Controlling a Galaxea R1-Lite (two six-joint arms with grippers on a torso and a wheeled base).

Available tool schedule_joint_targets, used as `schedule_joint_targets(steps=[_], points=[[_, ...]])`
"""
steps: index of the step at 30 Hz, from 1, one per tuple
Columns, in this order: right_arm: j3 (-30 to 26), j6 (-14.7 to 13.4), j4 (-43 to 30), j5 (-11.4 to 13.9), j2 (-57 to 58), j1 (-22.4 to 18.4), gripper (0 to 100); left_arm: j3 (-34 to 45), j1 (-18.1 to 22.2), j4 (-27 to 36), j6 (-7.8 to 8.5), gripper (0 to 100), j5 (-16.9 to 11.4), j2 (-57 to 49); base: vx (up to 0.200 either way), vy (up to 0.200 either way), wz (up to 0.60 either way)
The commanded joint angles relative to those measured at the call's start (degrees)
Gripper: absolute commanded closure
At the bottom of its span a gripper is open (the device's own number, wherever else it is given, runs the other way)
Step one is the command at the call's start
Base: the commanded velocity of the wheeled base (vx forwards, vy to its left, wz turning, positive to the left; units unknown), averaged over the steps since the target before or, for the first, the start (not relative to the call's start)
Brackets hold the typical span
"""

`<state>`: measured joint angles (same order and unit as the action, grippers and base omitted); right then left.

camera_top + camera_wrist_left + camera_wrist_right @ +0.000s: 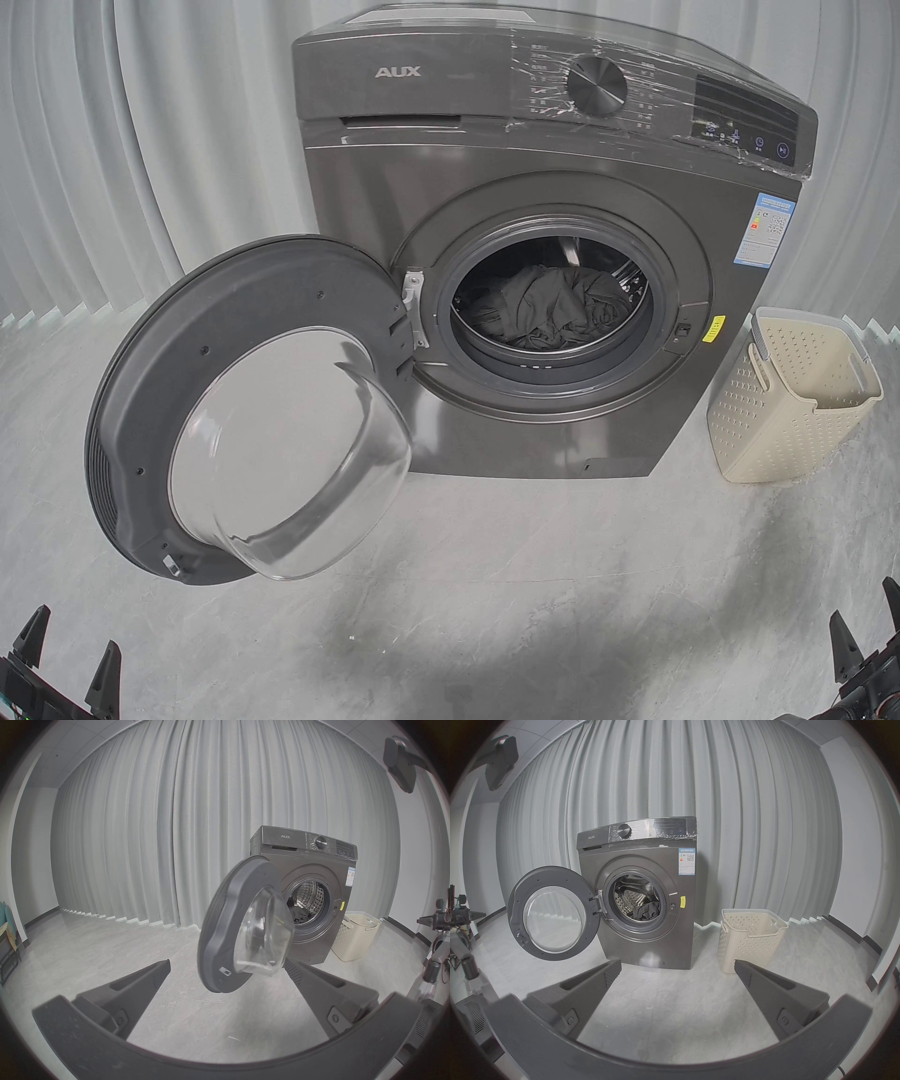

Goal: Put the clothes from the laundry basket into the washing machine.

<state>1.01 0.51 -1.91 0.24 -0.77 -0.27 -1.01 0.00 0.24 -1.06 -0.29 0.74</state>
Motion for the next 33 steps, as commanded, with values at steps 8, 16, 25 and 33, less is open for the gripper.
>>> schedule_joint_targets(steps=[8, 16, 25, 33], points=[[-0.31, 0.02, 0.07, 0.02, 0.42, 0.0, 0, 0.92, -0.09, 0.02, -0.7, 0, -0.06, -0.74, -0.1, 0.0, 0.0], [-0.31, 0.02, -0.02, 0.02, 0.42, 0.0, 0, 1.01, 0.0, 0.02, 0.09, 0, 0.03, -0.74, -0.05, 0.0, 0.0], [-0.31, 0.02, 0.07, 0.02, 0.42, 0.0, 0, 1.01, 0.09, 0.02, -0.87, 0, -0.06, -0.74, 0.0, 0.0, 0.0], [-0.31, 0.02, 0.07, 0.02, 0.42, 0.0, 0, -8.3, 0.53, -2.18, -4.12, 0, -0.67, 2.42, 0.0, 0.0, 0.0]])
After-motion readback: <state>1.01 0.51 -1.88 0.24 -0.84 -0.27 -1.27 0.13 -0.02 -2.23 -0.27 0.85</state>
